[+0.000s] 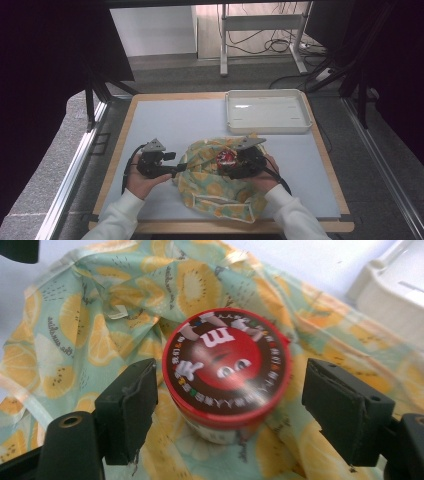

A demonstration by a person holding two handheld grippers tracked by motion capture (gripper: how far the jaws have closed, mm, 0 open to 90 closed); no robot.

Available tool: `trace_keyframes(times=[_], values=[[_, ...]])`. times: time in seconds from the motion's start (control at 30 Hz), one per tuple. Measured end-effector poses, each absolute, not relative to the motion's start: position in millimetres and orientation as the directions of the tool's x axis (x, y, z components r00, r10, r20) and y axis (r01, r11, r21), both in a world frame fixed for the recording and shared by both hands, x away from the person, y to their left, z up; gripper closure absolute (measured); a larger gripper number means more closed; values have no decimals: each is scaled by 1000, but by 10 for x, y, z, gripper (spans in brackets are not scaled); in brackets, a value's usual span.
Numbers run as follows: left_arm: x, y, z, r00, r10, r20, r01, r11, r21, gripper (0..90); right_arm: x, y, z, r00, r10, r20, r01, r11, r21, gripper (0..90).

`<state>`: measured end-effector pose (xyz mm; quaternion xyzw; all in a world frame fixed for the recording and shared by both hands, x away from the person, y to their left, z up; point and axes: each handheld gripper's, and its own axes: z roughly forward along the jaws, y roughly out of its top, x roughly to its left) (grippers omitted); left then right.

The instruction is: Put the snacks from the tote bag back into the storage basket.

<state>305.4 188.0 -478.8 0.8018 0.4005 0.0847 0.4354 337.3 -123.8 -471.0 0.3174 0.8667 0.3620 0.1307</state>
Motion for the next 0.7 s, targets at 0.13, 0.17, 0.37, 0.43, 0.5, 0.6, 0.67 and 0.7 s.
trace_keyframes(times=[0.13,0.17,0.37,0.43,0.5,0.6,0.67,0.7], values=[[3054,1897,-4800,665,715,-215,570,-301,765,337,3396,-1122,-4785,-759,650,-19,466,564,682,212],[3055,1900,-4800,665,715,-216,570,-300,765,337,3396,-1122,-4785,-759,650,-19,466,564,682,212],[3056,1888,-4791,665,715,-215,569,-299,766,338,3437,-1051,-4859,-745,666,-31,483,571,664,213],[3061,1882,-4795,666,715,-213,569,-303,764,338,3450,-1026,-4911,-739,672,-40,490,578,653,230],[3062,1879,-4796,665,715,-215,572,-302,763,339,3447,-1024,-4922,-736,675,-48,487,577,656,237],[3063,1883,-4797,662,719,-213,572,-301,763,340,3443,-1024,-4919,-737,673,-54,481,579,658,247],[3067,1888,-4795,660,720,-215,573,-297,764,341,3445,-1033,-4913,-742,668,-50,480,582,656,250],[3065,1892,-4794,659,721,-213,572,-297,764,342,3445,-1036,-4910,-742,668,-49,481,583,655,251]])
